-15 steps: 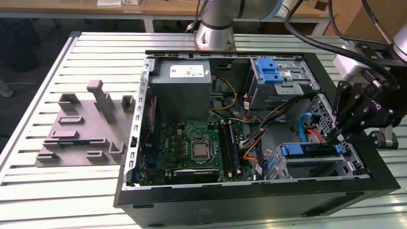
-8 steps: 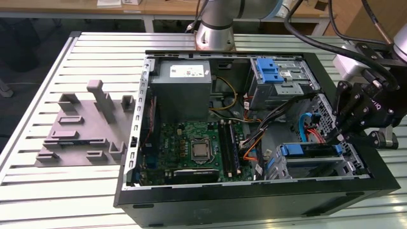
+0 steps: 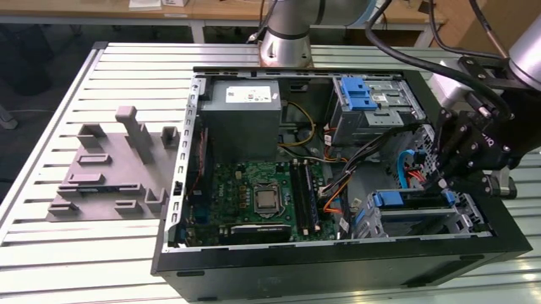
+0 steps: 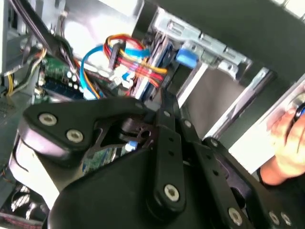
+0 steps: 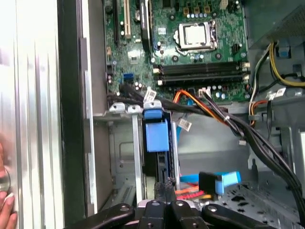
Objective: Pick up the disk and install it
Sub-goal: 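Insert the second disk wire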
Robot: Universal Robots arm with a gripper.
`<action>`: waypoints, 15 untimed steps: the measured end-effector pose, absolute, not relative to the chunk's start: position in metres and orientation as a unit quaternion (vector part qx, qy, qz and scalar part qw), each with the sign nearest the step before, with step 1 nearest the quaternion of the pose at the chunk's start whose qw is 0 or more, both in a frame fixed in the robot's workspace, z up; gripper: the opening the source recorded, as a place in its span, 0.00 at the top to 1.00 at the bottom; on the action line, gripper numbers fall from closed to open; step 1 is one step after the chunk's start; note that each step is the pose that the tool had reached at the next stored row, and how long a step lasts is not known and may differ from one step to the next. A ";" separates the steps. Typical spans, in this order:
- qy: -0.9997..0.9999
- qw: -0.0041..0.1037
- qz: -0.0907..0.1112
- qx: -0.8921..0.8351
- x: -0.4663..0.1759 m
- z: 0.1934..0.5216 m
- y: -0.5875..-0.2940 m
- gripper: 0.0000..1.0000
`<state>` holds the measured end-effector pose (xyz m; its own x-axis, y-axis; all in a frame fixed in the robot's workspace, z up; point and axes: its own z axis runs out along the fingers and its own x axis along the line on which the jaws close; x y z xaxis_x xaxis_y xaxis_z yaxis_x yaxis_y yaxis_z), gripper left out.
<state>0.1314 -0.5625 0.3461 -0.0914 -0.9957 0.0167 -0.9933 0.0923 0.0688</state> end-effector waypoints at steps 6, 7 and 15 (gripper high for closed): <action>-0.738 0.029 -0.020 0.673 0.130 0.356 -0.561 0.89; -0.738 0.029 -0.020 0.673 0.130 0.358 -0.561 0.89; -0.739 0.020 -0.011 0.674 0.113 0.361 -0.560 0.89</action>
